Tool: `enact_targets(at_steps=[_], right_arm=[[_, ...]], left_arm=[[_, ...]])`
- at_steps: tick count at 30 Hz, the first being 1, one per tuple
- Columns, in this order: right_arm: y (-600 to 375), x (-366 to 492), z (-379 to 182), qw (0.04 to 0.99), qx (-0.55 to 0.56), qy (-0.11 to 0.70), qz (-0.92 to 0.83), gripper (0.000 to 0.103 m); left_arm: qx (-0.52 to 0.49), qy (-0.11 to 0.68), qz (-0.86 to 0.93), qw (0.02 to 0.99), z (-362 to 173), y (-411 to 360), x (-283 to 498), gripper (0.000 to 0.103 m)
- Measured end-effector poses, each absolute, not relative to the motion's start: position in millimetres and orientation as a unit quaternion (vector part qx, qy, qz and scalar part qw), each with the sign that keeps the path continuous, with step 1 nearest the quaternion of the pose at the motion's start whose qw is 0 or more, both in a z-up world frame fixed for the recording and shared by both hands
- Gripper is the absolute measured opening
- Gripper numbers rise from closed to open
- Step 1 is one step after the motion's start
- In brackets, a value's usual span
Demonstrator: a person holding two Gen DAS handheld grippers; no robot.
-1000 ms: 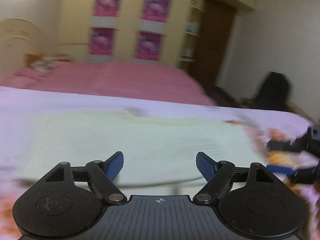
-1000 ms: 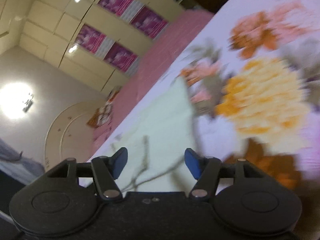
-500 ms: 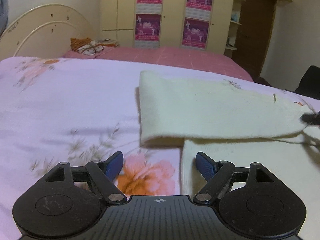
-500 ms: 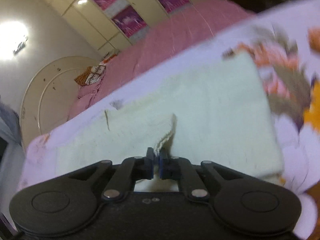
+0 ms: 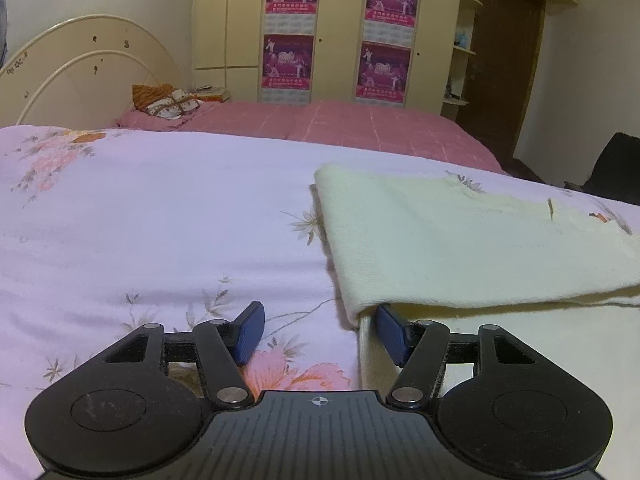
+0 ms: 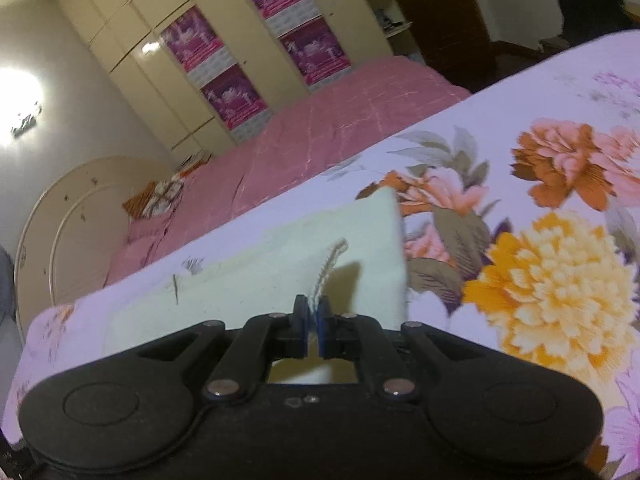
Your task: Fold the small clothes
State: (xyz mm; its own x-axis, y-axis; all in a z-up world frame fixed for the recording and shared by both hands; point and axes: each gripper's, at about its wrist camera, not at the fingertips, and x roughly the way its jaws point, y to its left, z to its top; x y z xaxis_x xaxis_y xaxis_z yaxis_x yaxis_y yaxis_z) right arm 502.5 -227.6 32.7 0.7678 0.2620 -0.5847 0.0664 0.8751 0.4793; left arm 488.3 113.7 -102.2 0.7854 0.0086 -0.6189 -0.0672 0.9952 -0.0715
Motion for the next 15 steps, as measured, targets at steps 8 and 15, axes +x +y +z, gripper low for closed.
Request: enact_targets(at_steps=[8,15], right_arm=[[-234,506,29,0.907,0.238,0.344,0.046,0.005],[-242,503,25,0.905,0.242,0.347,0.045,0.005]], left_arm=[[-0.053,0.329,0.024,0.942,-103,121,490,0.062],[-0.055,0.336,0.024,0.94,-106,124,492,0.062]])
